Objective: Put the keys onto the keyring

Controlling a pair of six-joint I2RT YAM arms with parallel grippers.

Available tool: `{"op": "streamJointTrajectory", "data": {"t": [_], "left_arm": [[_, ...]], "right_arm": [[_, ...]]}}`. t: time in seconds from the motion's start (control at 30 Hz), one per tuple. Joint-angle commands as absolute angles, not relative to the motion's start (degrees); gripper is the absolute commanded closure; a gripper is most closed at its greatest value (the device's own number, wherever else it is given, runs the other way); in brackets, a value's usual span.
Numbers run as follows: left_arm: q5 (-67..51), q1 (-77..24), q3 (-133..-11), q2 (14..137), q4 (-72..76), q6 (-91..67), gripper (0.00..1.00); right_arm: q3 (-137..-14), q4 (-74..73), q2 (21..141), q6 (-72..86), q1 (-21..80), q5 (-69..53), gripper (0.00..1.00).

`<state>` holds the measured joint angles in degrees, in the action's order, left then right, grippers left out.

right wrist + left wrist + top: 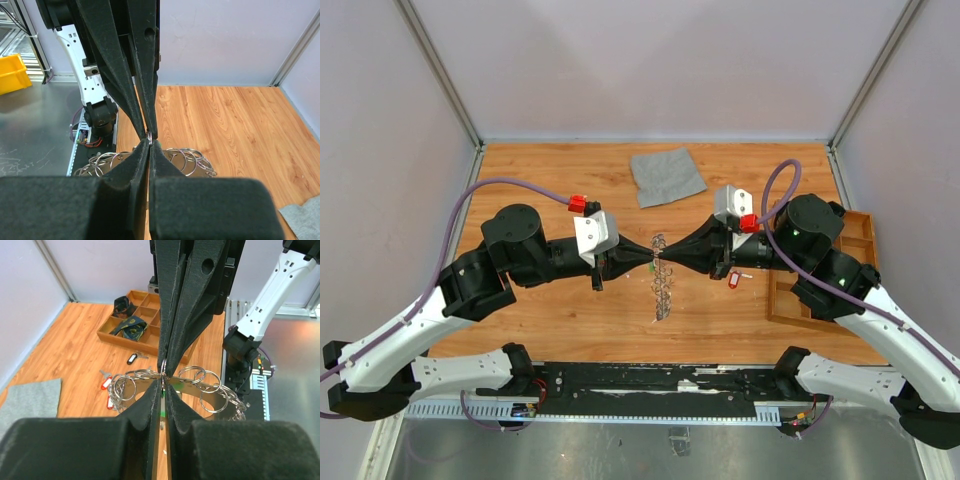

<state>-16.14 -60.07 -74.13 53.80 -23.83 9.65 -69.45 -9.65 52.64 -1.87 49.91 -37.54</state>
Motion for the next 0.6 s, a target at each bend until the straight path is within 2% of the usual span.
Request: {"op": "streamJointTrajectory", "data": {"t": [0.0, 0.27, 0.4, 0.57], "left_arm": [[-16.6, -60.0, -73.6, 53.9, -22.4, 9.9, 0.91], [-16.5, -60.0, -73.6, 53.8, -22.6, 9.9, 0.94], [-16.5, -60.0, -73.6, 53.8, -22.6, 9.8, 0.99], [-16.4, -60.0, -73.6, 53.9, -22.6, 9.8, 0.99]], "right_arm": [[-69.6, -5.6, 51.1, -1.7, 50.6, -38.3, 0.99], [-69.7, -5.8, 50.7, -1.8, 50.6, -38.1, 0.99], [-69.8, -5.7, 50.6, -1.8, 50.6, -38.2, 0.99], [-69.2, -4.7, 49.9, -1.6, 50.6, -38.0, 0.99]]}}
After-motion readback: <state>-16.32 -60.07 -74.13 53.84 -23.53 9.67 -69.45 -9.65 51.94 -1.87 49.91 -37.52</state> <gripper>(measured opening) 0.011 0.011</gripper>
